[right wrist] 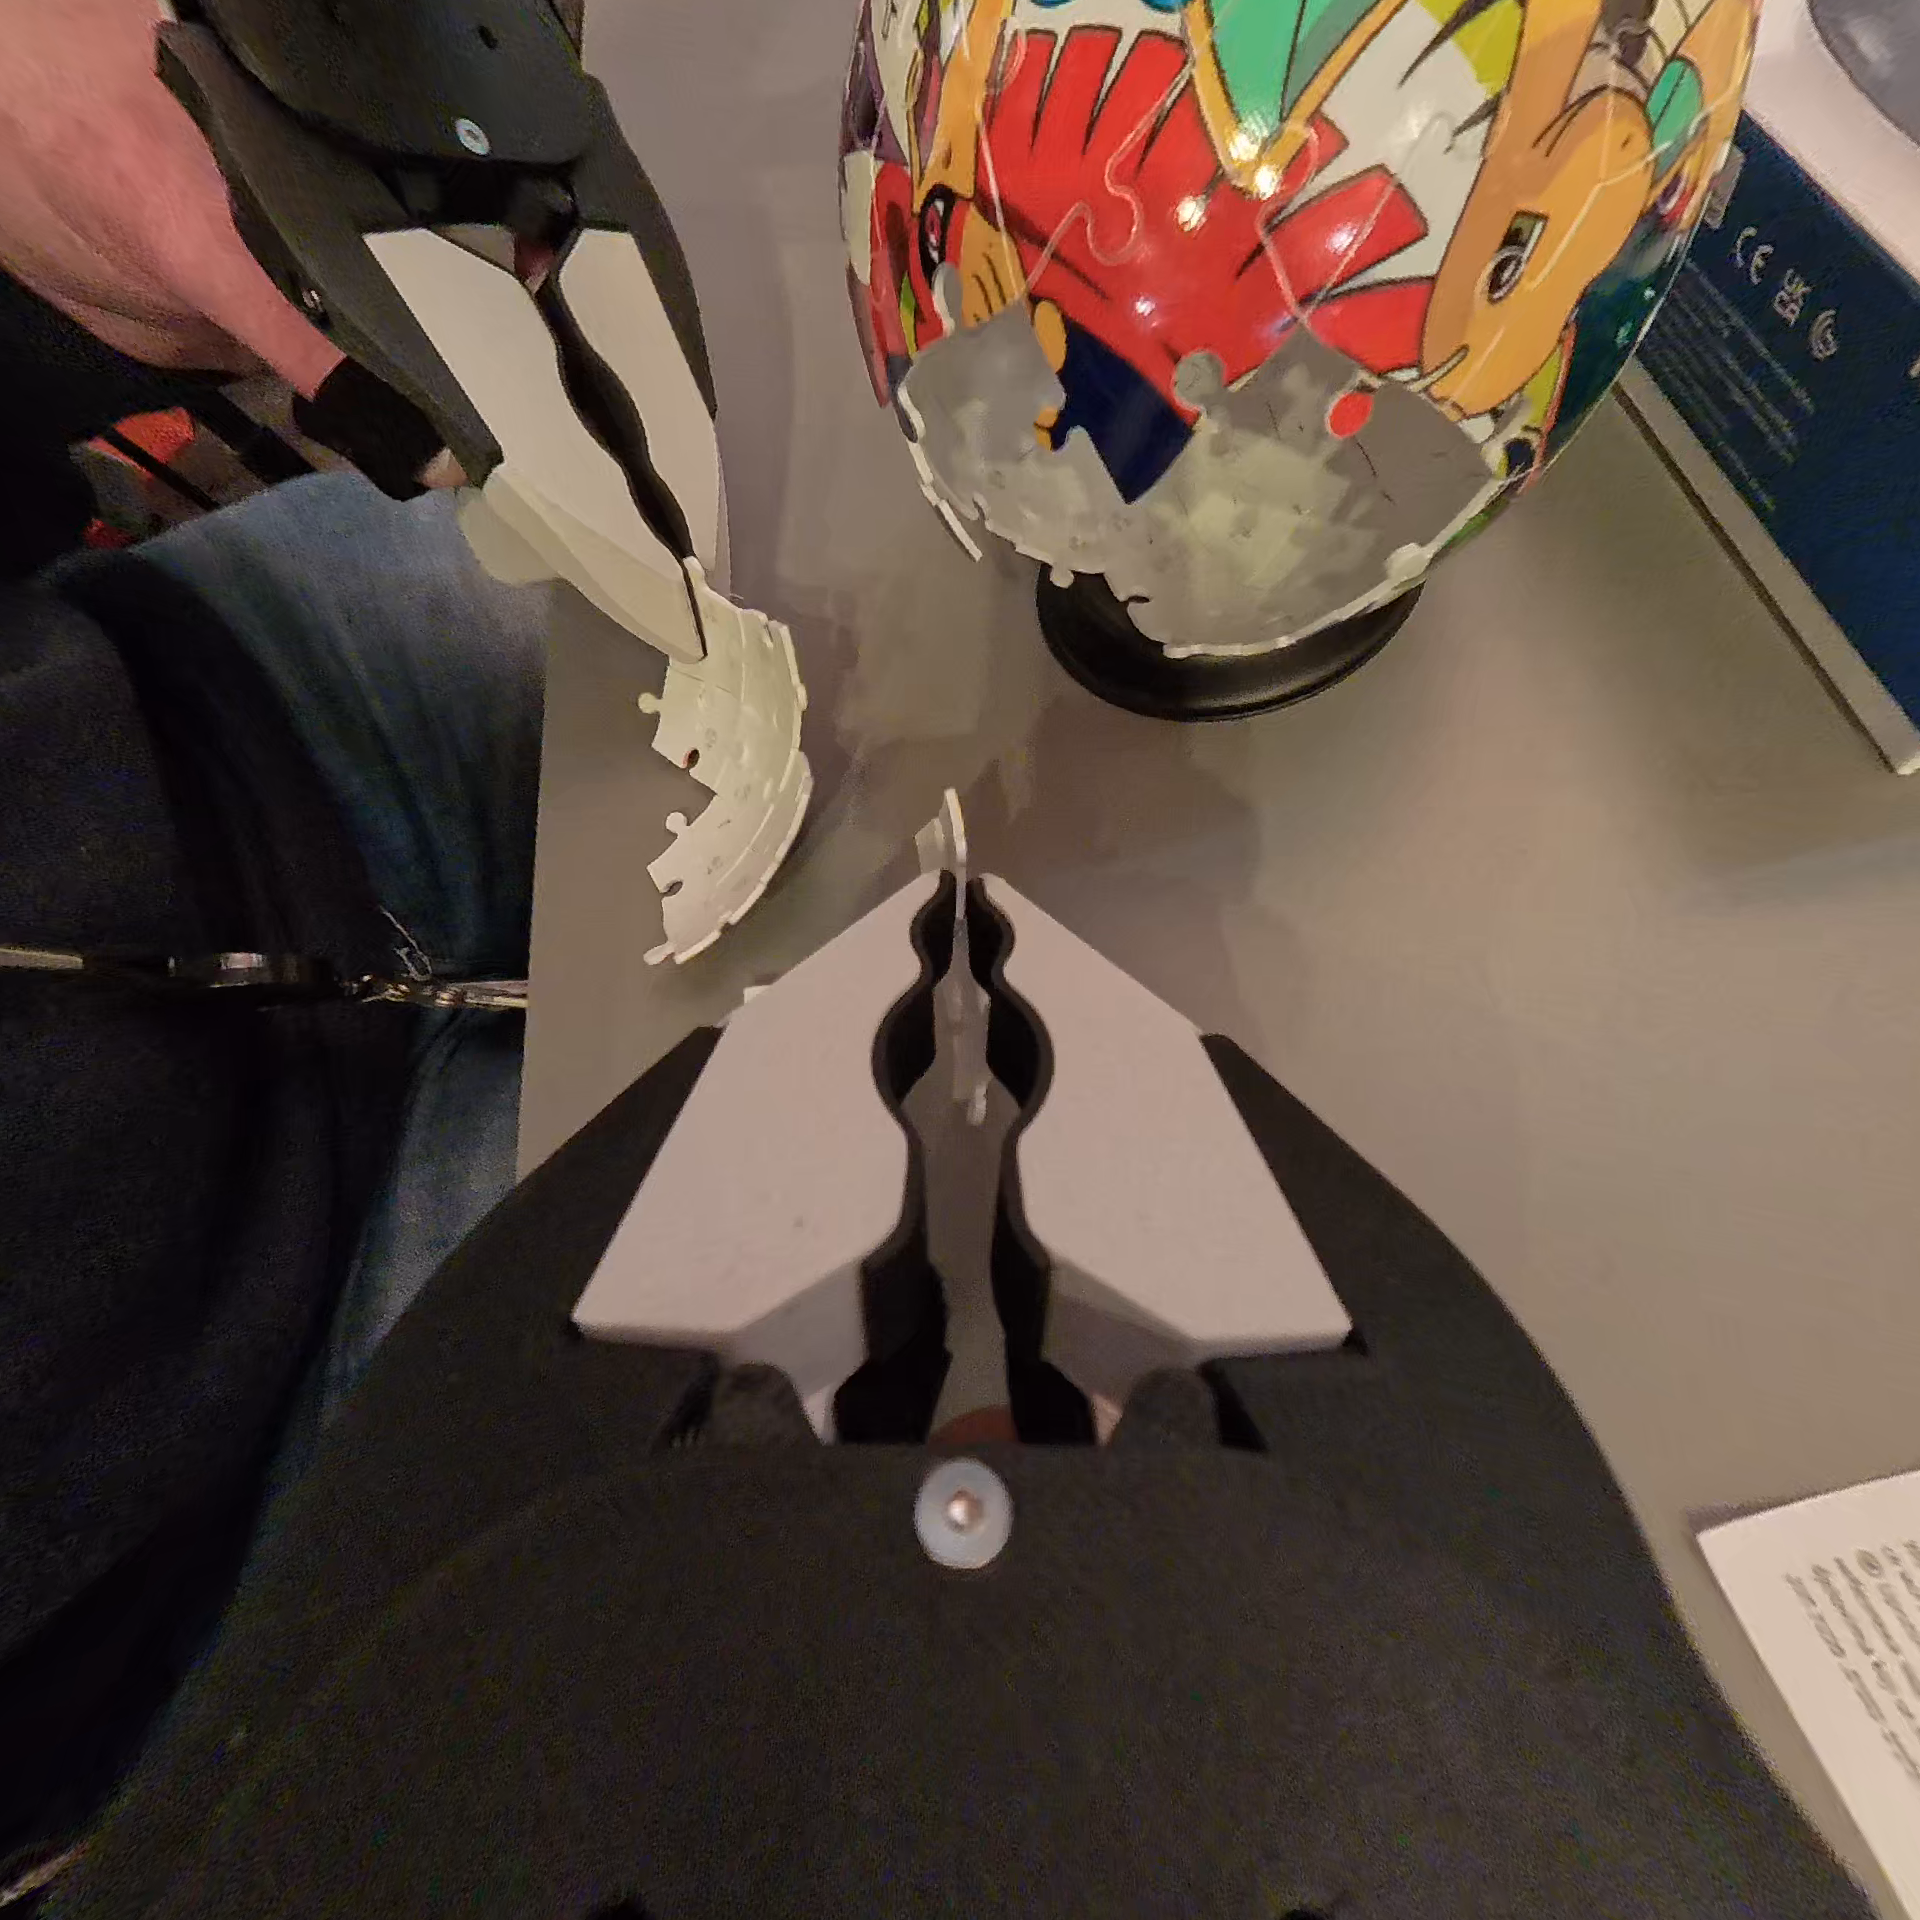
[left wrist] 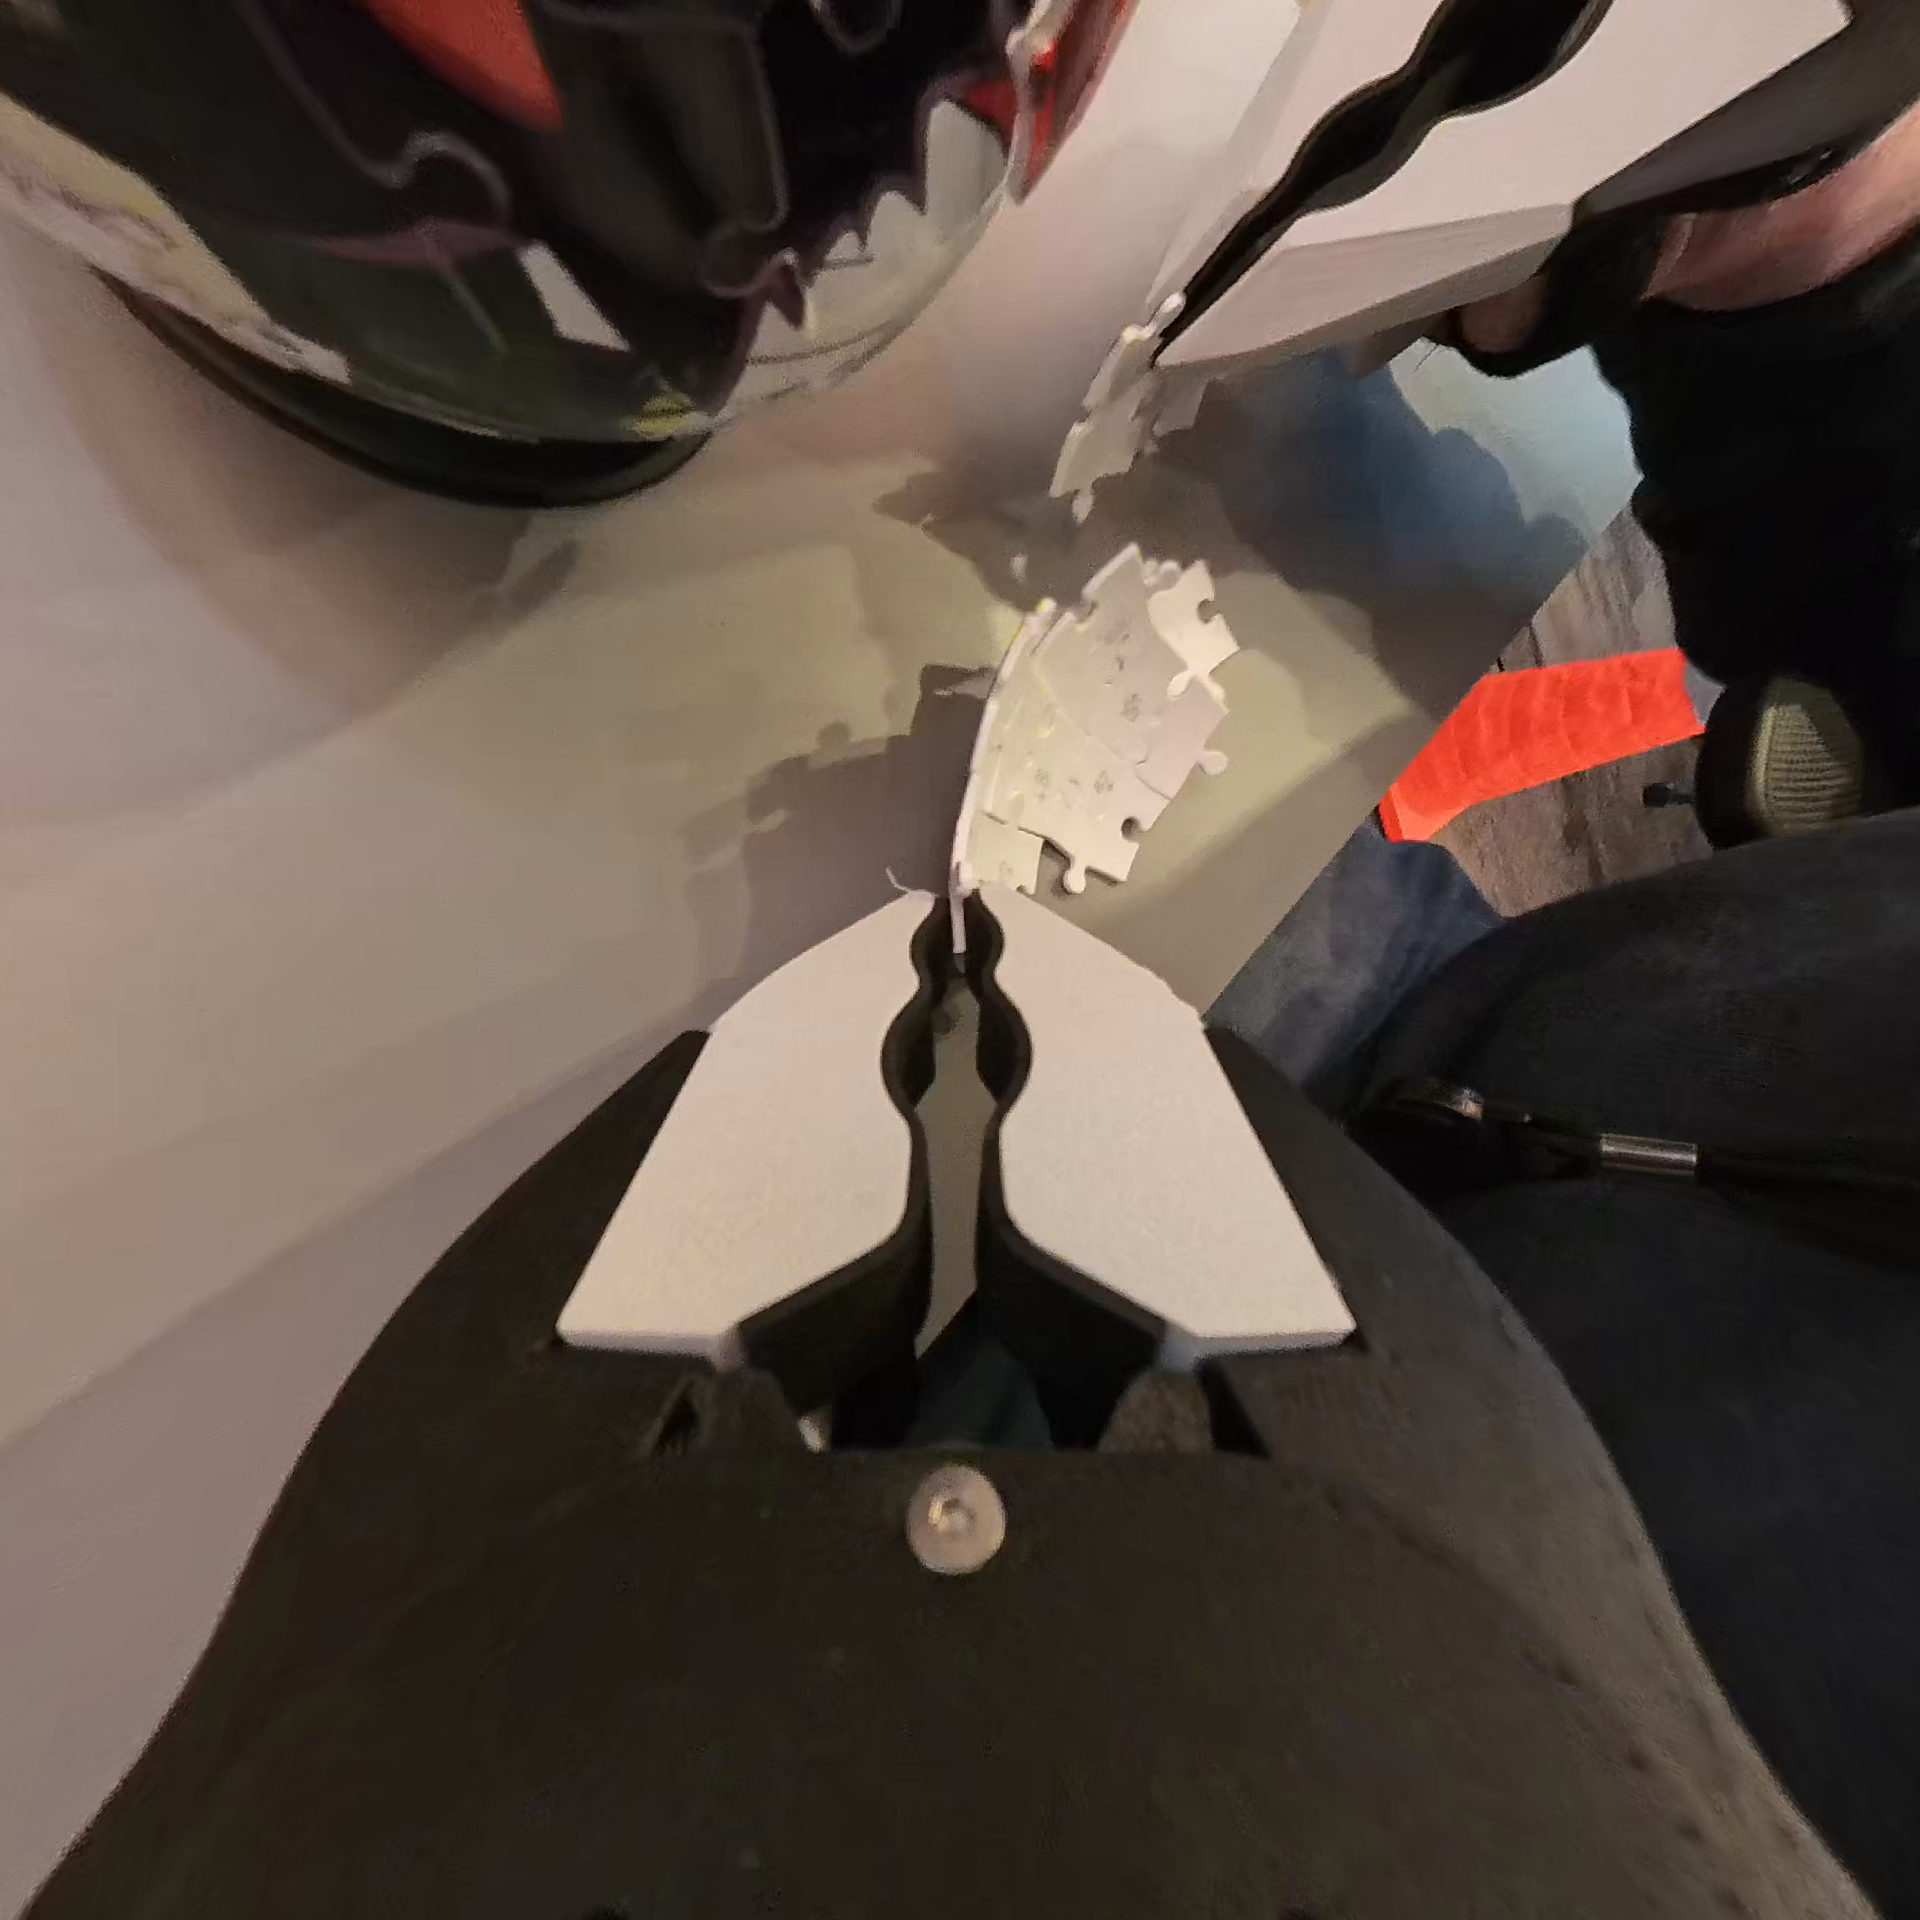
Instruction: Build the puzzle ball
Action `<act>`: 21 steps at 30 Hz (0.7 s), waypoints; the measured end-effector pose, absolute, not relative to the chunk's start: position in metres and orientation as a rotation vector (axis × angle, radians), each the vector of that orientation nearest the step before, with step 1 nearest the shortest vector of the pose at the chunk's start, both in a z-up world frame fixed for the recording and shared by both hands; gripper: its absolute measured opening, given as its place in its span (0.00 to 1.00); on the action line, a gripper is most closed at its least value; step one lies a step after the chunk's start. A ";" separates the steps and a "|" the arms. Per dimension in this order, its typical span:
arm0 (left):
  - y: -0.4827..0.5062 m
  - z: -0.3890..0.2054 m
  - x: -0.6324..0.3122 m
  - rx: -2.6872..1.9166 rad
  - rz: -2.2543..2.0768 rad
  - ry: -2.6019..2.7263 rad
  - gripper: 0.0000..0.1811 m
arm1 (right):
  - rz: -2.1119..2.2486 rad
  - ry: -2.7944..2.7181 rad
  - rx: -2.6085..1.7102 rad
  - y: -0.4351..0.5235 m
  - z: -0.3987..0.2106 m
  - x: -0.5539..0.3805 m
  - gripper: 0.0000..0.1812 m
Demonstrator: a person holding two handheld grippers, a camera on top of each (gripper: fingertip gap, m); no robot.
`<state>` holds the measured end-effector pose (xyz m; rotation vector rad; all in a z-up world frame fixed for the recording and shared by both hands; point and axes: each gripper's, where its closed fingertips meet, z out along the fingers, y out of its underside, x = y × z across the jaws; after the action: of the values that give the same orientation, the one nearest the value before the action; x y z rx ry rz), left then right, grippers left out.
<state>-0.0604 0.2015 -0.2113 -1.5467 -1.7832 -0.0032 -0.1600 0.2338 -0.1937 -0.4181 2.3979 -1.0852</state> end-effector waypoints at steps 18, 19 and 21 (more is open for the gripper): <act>0.165 -0.204 -0.047 -1.841 -0.082 -1.849 0.01 | -0.800 2.248 -0.423 0.229 -0.207 -0.116 0.00; 0.165 -0.204 -0.046 -1.858 -0.086 -1.851 0.01 | -0.791 2.245 -0.412 0.227 -0.208 -0.115 0.00; 0.164 -0.203 -0.046 -1.872 -0.095 -1.850 0.01 | -0.765 2.257 -0.393 0.225 -0.213 -0.116 0.00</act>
<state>-0.0457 0.1645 -0.2029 -1.8723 -1.8500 -0.0951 -0.1156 0.2246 -0.2129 -0.3927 2.2571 -0.7650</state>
